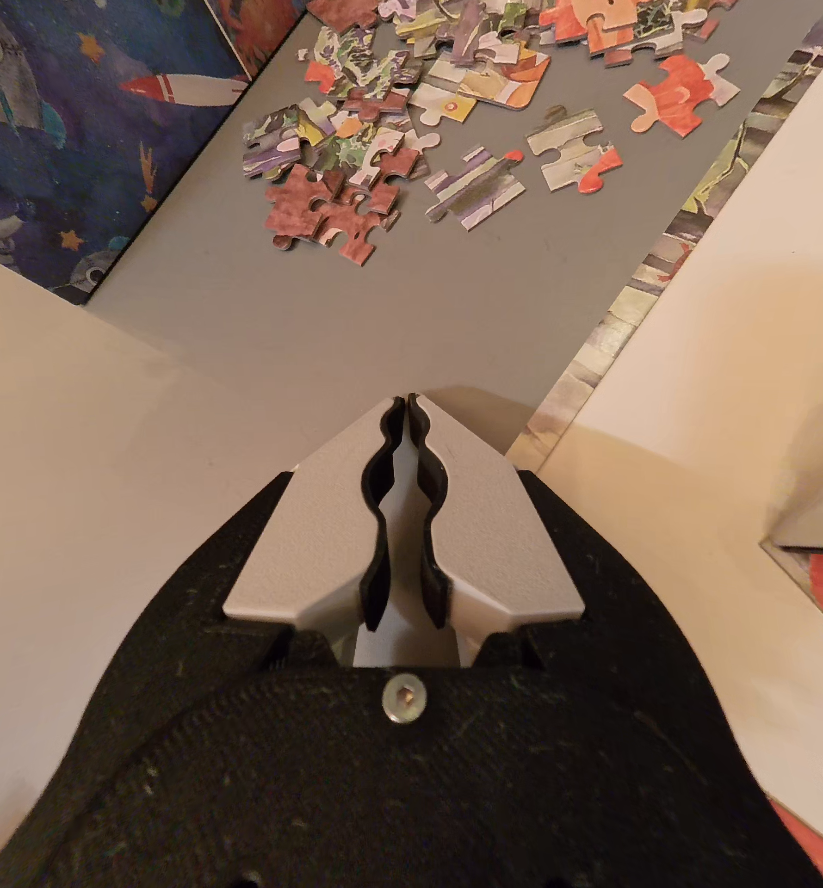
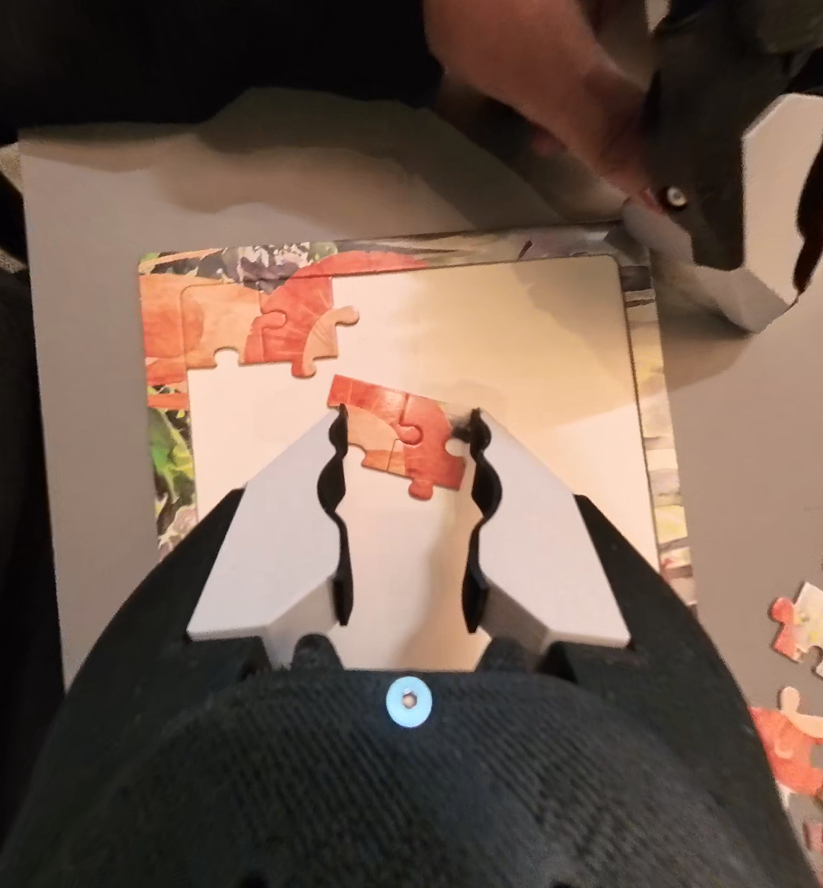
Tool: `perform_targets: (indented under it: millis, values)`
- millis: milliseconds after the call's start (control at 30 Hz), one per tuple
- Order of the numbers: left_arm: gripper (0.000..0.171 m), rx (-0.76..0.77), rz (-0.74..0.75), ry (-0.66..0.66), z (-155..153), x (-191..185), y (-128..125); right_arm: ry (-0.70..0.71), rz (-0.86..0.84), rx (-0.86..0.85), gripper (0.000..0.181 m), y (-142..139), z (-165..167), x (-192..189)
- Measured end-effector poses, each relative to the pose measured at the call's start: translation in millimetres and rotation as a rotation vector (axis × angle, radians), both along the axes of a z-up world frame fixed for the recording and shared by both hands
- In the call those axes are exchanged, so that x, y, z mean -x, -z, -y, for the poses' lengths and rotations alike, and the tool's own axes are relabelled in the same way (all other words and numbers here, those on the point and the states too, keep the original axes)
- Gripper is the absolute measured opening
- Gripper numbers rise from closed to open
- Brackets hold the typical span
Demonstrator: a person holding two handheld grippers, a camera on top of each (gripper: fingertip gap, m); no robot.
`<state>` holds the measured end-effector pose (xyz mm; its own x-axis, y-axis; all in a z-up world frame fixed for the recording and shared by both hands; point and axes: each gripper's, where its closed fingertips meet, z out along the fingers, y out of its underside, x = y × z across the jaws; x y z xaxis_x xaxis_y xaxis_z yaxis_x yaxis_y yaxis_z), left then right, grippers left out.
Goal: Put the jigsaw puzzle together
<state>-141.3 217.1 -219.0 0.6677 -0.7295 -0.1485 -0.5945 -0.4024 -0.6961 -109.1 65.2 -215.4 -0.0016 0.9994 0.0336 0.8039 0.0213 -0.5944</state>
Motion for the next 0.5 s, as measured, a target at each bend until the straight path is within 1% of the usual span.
perform_targets:
  millis: [300, 500]
  values:
    - [0.003, 0.003, 0.002, 0.000, 0, 0, 0, 0.008, -0.024, 0.035, 0.044, 0, -16, 28]
    - [0.003, 0.004, 0.003, 0.001, 0, 0, 0, 0.050, -0.009, 0.018, 0.047, -9, -15, 15]
